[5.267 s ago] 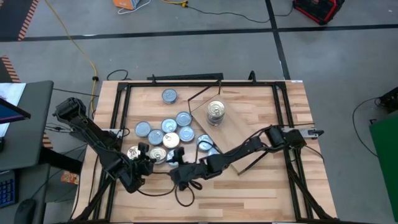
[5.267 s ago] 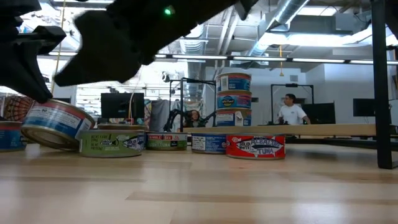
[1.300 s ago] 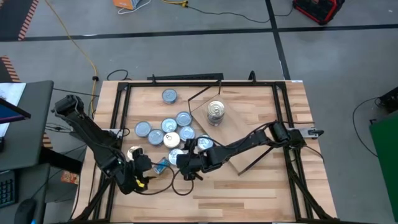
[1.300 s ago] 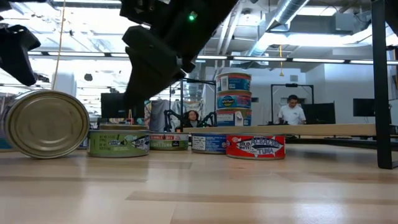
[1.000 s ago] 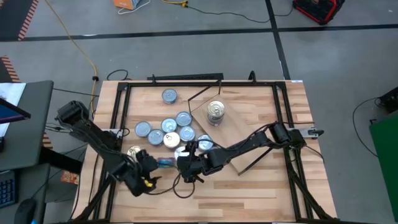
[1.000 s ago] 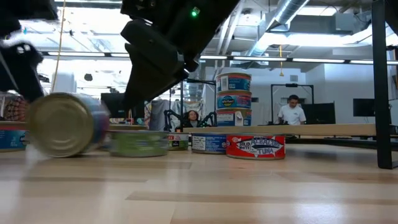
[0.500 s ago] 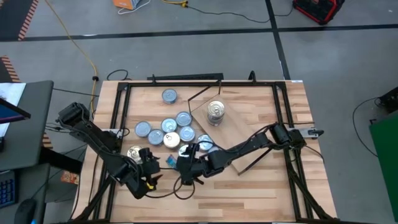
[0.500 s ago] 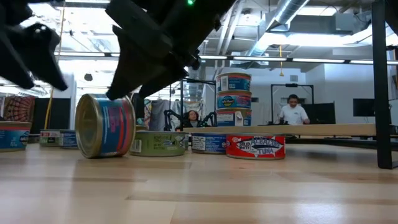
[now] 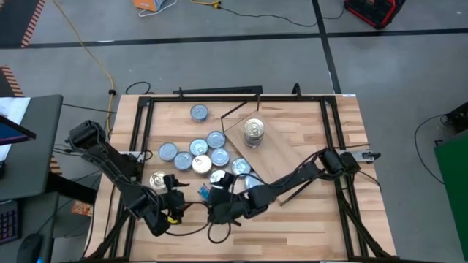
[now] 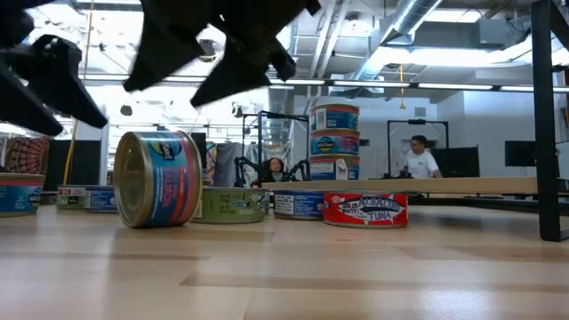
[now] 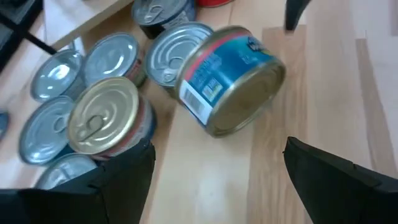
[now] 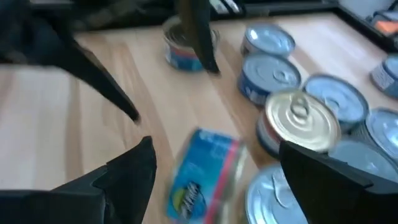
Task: Stack canned seafood by type on shelf
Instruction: Stack the blue tuna can on top of the blue tuna can on the shelf
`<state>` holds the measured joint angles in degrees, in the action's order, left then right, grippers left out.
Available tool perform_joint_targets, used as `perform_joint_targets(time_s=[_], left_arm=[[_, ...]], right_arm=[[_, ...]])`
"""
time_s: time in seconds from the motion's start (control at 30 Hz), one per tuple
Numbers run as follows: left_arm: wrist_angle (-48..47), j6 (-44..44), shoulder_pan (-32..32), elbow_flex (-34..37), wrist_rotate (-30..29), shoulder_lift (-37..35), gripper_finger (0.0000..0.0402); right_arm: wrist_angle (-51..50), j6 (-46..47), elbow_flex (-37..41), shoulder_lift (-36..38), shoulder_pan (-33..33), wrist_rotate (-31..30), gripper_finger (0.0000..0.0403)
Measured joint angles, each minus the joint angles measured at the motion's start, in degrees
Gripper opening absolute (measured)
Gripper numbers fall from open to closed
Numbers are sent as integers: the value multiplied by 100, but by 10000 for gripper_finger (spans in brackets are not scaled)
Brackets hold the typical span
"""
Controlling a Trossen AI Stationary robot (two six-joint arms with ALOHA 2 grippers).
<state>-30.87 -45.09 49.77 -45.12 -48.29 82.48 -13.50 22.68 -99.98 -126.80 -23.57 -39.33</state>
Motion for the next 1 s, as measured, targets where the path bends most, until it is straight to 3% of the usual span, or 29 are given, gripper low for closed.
perform_joint_targets(time_s=[0.2, 0.63, 1.0], left_arm=[[211, 336, 64, 92, -50, -171, 343], [121, 685, 180, 295, -196, -1563, 343], [761, 497, 182, 724, 170, -1664, 343]], right_arm=[[331, -98, 7, -356, -29, -131, 360], [387, -310, -16, -543, 195, -74, 360], [581, -735, 0, -758, 430, 254, 359]])
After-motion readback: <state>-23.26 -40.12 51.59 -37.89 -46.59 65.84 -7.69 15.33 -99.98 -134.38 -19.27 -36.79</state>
